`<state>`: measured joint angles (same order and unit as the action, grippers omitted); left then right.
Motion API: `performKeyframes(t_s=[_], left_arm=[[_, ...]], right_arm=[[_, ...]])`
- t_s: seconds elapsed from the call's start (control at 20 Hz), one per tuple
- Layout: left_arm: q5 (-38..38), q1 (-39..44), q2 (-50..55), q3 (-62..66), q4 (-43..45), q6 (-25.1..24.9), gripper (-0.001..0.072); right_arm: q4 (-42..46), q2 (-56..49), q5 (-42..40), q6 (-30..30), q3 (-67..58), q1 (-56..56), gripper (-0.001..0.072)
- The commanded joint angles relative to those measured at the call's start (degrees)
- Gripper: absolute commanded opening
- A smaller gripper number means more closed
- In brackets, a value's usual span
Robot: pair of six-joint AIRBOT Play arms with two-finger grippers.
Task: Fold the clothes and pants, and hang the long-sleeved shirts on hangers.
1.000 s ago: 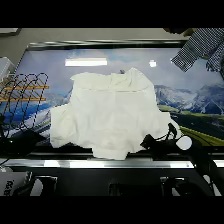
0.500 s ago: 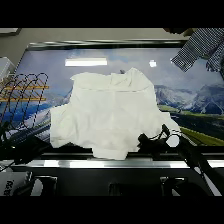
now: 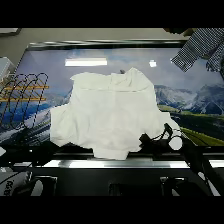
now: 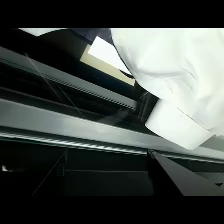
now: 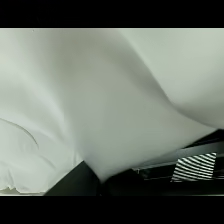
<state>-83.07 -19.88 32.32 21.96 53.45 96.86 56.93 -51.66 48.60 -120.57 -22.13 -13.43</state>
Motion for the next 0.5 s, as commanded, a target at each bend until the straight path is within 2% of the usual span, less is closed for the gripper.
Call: performKeyframes(t_s=[0.0, 0.25, 0.45], left_arm=[[10.3, 7.7, 0.5, -3.4, -1.0, 2.6, 0.0579], [23.9, 22.0, 8.8, -3.5, -1.0, 8.3, 0.058], [32.9, 28.4, 15.5, -3.4, -3.5, 8.8, 0.0579]], right_arm=[[1.3, 3.1, 3.2, -1.2, -0.1, 0.0, 0.0026], [1.4, 6.3, 4.5, -2.1, -0.1, 0.0, 0.0026], [1.4, 8.5, 6.1, -2.3, -0.1, 0.0, 0.0026]])
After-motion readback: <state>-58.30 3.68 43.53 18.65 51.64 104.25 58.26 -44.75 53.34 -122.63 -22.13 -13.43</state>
